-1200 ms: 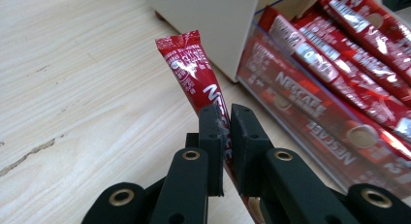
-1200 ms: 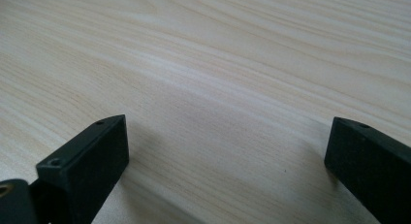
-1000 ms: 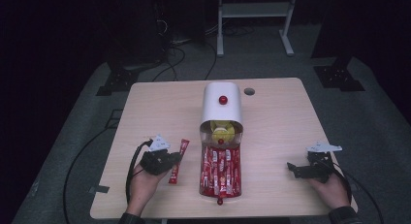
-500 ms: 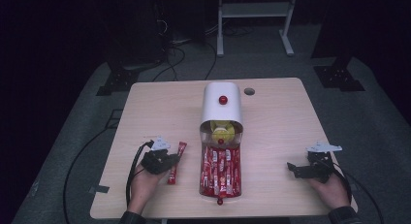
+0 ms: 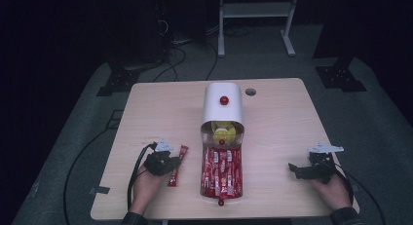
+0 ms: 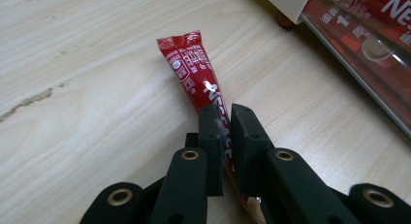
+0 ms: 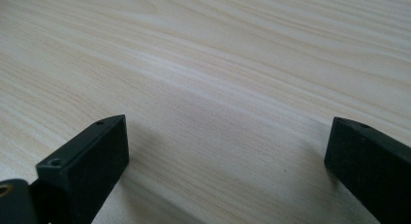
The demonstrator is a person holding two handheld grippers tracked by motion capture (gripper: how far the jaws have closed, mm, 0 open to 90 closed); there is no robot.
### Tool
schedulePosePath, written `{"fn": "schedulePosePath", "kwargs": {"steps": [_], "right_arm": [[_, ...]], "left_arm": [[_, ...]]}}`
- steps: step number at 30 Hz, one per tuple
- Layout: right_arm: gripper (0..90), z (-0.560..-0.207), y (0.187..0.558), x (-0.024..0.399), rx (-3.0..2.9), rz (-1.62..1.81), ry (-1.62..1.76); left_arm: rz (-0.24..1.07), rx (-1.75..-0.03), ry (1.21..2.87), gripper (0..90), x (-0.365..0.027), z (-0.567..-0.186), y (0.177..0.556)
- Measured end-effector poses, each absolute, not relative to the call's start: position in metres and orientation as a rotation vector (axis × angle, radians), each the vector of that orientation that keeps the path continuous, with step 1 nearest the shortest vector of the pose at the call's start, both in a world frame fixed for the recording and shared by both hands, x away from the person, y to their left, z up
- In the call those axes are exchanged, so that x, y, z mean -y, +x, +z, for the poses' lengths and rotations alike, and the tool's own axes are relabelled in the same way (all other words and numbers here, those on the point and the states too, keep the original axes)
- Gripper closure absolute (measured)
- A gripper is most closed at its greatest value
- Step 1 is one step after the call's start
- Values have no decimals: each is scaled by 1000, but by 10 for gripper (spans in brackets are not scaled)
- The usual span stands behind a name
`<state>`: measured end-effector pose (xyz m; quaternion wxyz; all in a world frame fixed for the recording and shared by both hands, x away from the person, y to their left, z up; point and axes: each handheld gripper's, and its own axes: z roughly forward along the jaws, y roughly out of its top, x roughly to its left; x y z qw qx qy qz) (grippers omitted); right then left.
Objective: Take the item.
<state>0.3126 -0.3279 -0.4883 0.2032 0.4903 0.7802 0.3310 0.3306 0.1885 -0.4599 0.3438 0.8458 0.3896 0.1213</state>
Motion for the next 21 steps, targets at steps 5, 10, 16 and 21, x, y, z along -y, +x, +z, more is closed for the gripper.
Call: {"fn": "schedulePosePath", "kwargs": {"steps": [5,10,16,21], "right_arm": [[13,-488,313,328,-2177,923,1368],[14,-488,313,328,-2177,923,1368],[13,-488,313,328,-2177,924,1369],[14,-488,313,328,-2177,923,1368]], "left_arm": [[315,-1013,2200,824,-189,-460,331],[320,-1021,2208,757,-188,-462,331],[326,-1023,2188,671,-189,-460,331],[326,-1030,2163,550,-193,-457,331]]}}
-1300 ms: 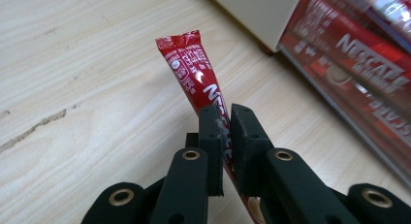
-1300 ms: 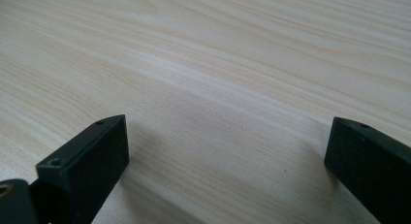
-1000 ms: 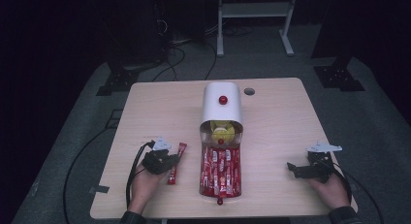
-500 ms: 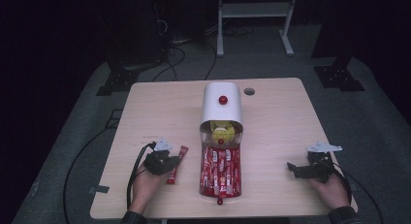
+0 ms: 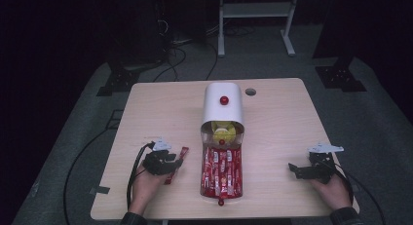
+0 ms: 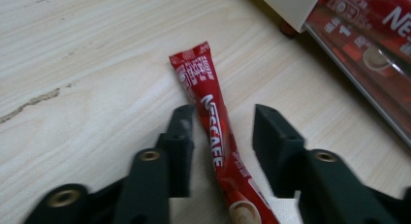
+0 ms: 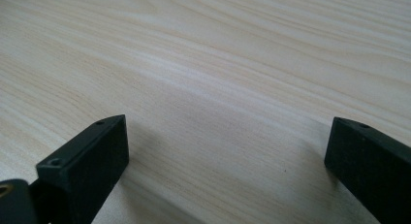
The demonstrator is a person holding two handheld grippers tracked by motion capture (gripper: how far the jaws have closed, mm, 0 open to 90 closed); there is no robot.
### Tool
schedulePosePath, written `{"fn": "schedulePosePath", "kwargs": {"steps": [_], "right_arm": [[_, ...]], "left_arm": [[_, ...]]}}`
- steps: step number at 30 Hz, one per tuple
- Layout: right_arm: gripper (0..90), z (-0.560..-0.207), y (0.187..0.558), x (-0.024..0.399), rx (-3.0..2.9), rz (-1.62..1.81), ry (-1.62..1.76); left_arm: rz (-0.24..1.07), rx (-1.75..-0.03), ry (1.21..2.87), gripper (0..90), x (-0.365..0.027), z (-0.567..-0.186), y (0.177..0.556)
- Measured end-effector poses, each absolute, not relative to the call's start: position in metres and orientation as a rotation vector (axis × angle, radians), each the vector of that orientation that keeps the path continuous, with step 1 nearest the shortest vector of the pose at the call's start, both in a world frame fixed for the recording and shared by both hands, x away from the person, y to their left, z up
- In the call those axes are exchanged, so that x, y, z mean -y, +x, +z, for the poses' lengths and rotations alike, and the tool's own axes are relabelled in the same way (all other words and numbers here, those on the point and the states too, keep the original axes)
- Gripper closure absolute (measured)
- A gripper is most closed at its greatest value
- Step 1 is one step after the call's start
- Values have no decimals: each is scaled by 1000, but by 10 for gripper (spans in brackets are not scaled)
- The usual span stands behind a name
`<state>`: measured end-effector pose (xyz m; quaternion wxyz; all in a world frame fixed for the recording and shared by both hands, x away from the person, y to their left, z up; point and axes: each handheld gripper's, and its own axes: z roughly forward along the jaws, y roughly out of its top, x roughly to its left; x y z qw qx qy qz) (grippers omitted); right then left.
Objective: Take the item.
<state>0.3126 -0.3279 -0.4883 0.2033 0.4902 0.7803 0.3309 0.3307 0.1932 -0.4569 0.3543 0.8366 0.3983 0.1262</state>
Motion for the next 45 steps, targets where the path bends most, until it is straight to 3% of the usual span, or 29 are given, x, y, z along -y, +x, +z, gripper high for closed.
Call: {"fn": "schedulePosePath", "kwargs": {"steps": [12,26,45], "right_arm": [[14,-488,313,328,-2177,924,1369],[14,-488,313,328,-2177,923,1368],[14,-488,312,328,-2179,924,1367]], "left_arm": [[352,-1053,2125,230,-205,-453,330],[383,-1044,2112,27,-220,-449,328],[444,-1115,2110,0,-259,-455,325]]}}
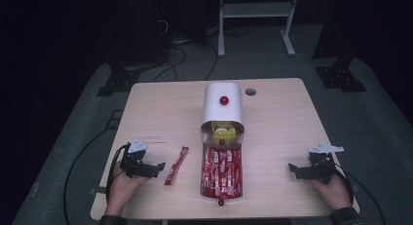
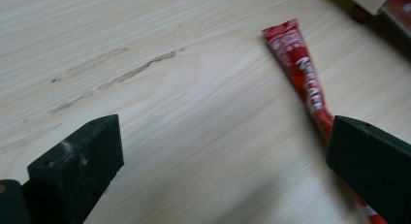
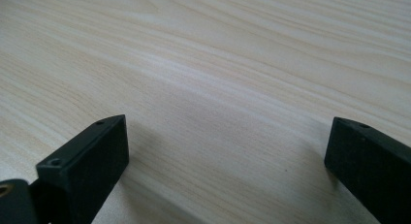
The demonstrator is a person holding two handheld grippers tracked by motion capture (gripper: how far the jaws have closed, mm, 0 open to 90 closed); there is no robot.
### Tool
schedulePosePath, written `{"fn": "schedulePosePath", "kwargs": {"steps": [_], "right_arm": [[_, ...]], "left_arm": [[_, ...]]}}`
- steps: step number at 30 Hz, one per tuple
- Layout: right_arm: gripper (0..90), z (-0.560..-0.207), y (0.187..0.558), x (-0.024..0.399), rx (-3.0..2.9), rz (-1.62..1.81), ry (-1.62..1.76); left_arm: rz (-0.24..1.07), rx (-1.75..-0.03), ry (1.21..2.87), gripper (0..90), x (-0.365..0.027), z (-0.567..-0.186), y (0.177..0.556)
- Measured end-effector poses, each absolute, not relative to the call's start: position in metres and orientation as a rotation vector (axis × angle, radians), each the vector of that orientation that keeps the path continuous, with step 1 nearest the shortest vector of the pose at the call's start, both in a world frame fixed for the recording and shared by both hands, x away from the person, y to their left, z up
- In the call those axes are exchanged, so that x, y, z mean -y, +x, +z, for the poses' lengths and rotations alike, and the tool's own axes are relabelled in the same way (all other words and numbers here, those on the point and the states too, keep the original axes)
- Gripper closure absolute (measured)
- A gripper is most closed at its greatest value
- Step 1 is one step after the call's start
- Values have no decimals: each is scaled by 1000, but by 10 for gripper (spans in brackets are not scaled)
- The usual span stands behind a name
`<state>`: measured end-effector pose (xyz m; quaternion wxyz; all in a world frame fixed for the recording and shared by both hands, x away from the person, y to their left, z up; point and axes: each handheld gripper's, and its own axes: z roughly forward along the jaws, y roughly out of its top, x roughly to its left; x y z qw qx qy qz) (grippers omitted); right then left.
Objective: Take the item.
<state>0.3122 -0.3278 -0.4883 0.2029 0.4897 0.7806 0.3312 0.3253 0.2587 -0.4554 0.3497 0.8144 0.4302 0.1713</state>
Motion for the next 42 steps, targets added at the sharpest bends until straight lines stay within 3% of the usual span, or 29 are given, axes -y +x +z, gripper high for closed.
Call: {"fn": "schedulePosePath", "kwargs": {"steps": [26,42], "right_arm": [[13,-488,312,328,-2179,925,1367],[14,-488,312,328,-2180,925,1366]], "left_arm": [[500,-1243,2145,0,-293,-477,329],[520,-1182,2091,0,-298,-483,325]]}}
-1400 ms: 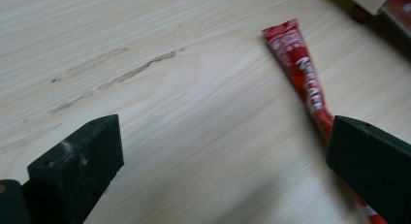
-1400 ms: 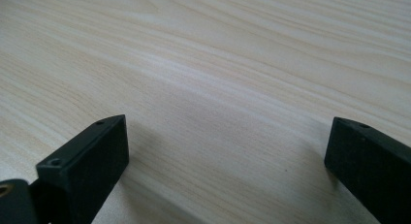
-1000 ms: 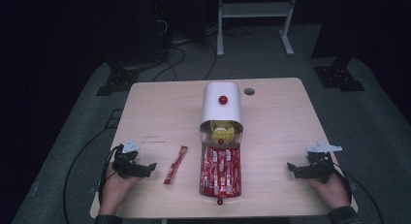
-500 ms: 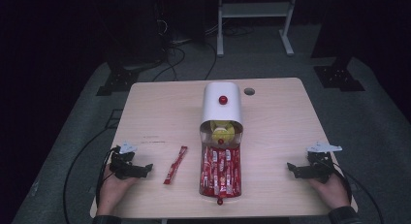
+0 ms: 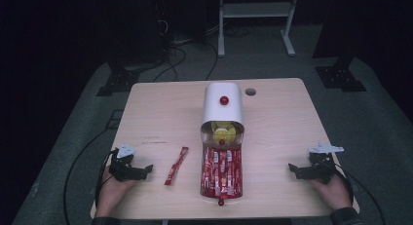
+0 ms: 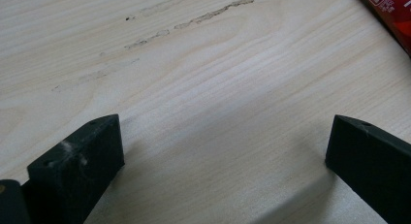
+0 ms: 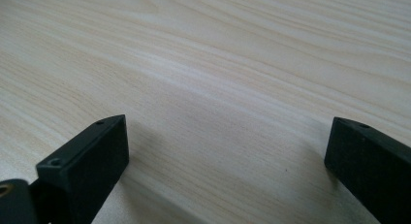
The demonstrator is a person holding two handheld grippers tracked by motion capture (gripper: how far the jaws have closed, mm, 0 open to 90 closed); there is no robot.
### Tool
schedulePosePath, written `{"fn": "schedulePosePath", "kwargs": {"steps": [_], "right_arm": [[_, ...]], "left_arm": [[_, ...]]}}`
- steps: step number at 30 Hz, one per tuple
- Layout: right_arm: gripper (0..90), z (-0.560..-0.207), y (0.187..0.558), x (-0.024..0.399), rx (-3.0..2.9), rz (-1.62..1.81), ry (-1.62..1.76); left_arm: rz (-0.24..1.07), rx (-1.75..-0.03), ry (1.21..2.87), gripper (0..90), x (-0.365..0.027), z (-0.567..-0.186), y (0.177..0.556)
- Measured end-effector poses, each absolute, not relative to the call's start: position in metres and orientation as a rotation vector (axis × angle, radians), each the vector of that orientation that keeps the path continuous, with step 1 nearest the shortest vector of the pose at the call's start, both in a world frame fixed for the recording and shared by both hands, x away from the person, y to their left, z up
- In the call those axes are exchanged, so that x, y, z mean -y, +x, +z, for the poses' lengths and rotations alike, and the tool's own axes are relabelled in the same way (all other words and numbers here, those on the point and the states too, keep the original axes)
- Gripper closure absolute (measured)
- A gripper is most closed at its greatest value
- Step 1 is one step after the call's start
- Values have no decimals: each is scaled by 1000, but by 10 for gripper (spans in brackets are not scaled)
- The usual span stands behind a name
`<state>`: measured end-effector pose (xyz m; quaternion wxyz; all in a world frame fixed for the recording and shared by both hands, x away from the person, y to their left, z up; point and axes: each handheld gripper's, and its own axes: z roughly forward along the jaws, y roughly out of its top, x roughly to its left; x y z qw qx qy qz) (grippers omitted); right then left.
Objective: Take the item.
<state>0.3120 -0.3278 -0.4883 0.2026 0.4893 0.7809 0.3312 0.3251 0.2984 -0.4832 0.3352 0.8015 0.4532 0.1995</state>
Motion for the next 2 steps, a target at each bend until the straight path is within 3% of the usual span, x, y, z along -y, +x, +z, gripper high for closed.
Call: {"fn": "schedulePosePath", "kwargs": {"steps": [2], "right_arm": [[14,-488,312,328,-2180,925,1365]], "left_arm": [[520,-1182,2091,0,-298,-483,325]]}}
